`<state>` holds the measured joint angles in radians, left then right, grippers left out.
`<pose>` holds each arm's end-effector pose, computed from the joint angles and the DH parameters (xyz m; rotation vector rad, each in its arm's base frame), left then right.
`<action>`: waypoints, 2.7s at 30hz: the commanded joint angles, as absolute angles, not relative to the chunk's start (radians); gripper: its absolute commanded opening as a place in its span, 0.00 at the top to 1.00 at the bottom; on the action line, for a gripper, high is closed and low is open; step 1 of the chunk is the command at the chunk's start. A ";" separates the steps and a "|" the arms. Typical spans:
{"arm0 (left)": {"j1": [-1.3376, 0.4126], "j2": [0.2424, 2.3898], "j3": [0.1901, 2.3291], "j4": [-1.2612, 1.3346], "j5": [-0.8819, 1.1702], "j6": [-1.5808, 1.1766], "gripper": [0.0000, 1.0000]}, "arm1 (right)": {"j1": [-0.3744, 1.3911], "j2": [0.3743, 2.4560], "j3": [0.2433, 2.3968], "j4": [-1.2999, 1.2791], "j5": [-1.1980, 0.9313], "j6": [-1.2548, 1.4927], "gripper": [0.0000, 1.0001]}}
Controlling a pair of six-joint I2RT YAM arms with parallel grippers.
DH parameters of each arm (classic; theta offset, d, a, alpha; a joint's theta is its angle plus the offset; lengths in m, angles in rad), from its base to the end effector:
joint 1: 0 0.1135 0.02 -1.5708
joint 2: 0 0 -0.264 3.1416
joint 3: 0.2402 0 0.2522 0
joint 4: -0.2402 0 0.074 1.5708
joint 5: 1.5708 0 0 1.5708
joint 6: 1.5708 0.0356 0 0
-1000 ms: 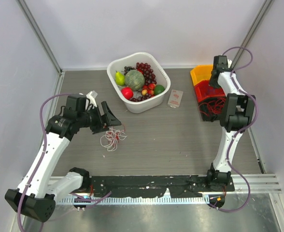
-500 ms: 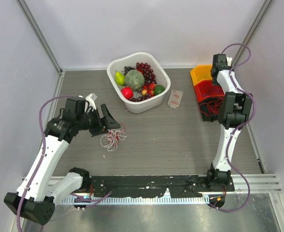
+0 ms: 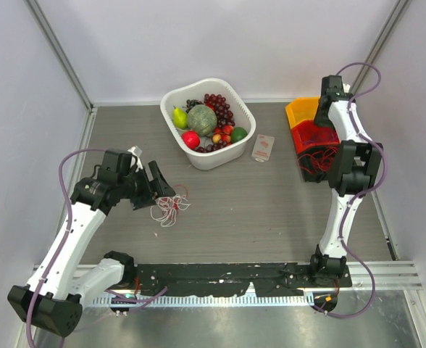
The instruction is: Untangle the cables
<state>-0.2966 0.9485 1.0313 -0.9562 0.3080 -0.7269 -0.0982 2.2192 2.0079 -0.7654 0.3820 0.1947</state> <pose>0.1638 -0.0613 0.3253 -0.4059 2.5352 -0.8033 0.4878 -0.0614 0.2425 0.5107 2.4490 -0.4455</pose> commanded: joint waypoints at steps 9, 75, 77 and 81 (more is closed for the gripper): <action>-0.299 1.150 0.902 -0.928 0.117 -0.713 0.20 | 0.184 1.600 1.591 -0.707 0.253 0.270 0.47; -0.390 1.661 0.983 -0.749 0.012 -0.606 0.22 | 1.080 1.355 1.109 -0.466 0.054 0.440 0.99; -0.367 1.663 0.982 -0.749 0.008 -0.598 0.22 | 1.080 1.267 1.153 -0.521 0.089 0.440 0.99; -0.330 1.667 0.983 -0.750 0.015 -0.583 0.24 | 1.080 1.155 1.326 -0.659 0.245 0.408 0.99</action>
<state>-0.3672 1.6497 0.9649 -0.7643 0.0734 -0.6231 1.0843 1.2392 1.1629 -0.5179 0.0601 0.4473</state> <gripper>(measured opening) 0.769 0.035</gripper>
